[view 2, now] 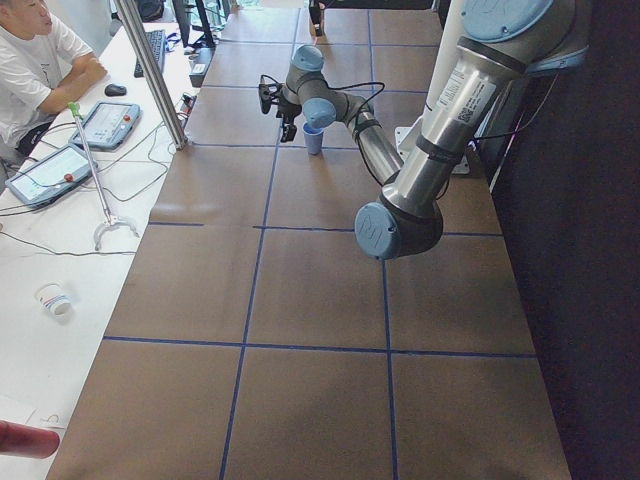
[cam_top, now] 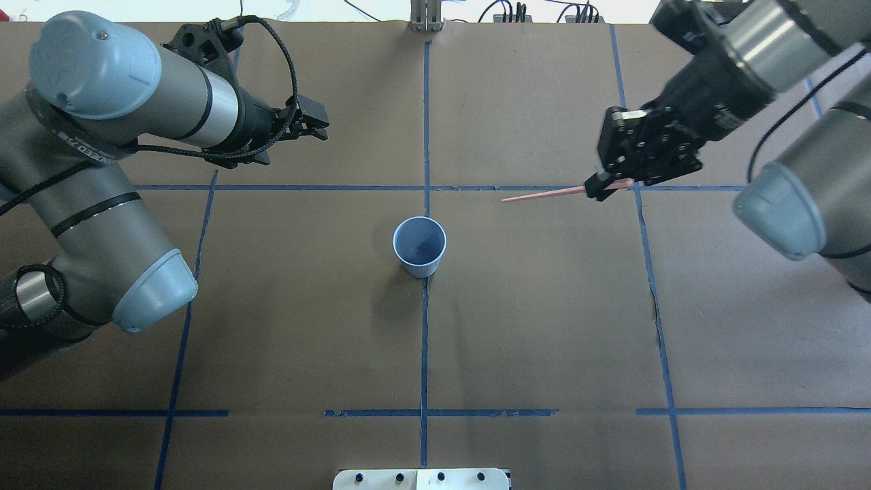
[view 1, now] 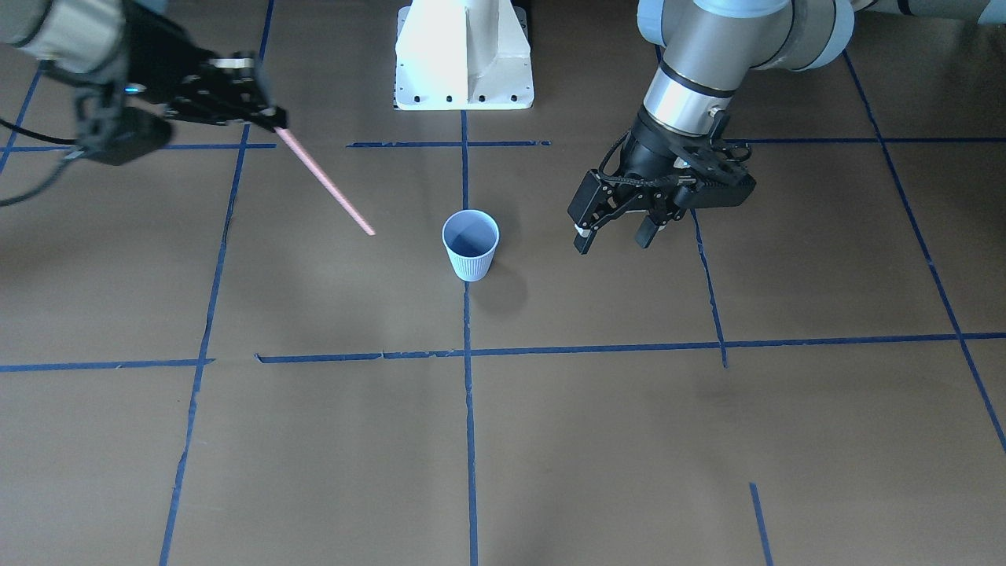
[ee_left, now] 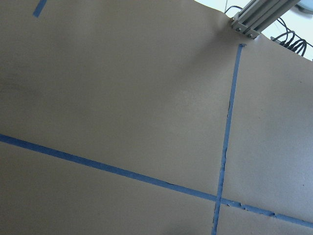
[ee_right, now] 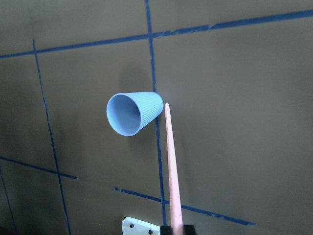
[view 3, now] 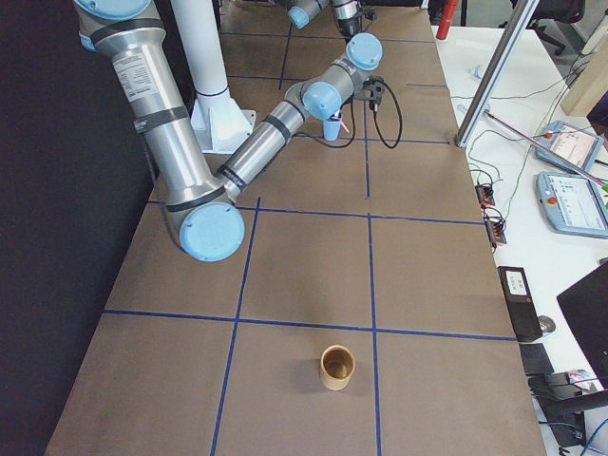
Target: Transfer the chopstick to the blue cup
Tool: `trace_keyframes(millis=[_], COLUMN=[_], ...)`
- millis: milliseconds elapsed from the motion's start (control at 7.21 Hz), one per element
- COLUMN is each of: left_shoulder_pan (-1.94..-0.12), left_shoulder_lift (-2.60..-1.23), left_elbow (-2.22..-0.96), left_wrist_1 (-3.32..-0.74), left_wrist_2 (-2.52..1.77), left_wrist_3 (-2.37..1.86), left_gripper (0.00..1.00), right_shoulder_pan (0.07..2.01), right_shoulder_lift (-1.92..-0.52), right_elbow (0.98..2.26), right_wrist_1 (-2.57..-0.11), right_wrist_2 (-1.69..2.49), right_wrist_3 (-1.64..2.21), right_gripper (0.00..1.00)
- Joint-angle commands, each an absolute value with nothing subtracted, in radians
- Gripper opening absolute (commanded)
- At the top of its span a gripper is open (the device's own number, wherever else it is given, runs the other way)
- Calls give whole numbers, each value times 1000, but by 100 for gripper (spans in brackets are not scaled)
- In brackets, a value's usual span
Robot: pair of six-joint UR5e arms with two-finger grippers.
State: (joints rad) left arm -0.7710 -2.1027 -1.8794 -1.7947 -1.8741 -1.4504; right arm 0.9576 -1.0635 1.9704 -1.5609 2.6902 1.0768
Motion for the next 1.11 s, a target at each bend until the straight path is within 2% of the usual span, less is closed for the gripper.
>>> trace_keyframes(millis=[0, 555, 693, 832, 971], left_shoulder_pan=[-775, -775, -772, -770, -770], left_shoulder_lift=[-2102, -2092, -2085, -2083, -2083], left_elbow=[-1884, -1885, -1881, -1882, -1879], left_wrist_1=[-1795, -1795, -1796, -1796, -1796], left_wrist_2=[-1873, -1873, -1875, -1875, -1875], left_wrist_3=[-1451, -1456, -1454, -1456, -1454], left_gripper=[100, 100, 100, 100, 100], right_shoulder_pan=[867, 798, 778, 750, 729], right_shoulder_lift=[-927, -890, -875, -844, -842], right_elbow=[1843, 1741, 1699, 1666, 1666], right_wrist_1=[-1481, -1479, -1477, -1477, -1476], right_wrist_2=[2671, 2585, 2580, 2542, 2504], right_wrist_3=[1156, 1169, 1167, 1167, 1167], right_gripper=[0, 0, 2, 12, 85])
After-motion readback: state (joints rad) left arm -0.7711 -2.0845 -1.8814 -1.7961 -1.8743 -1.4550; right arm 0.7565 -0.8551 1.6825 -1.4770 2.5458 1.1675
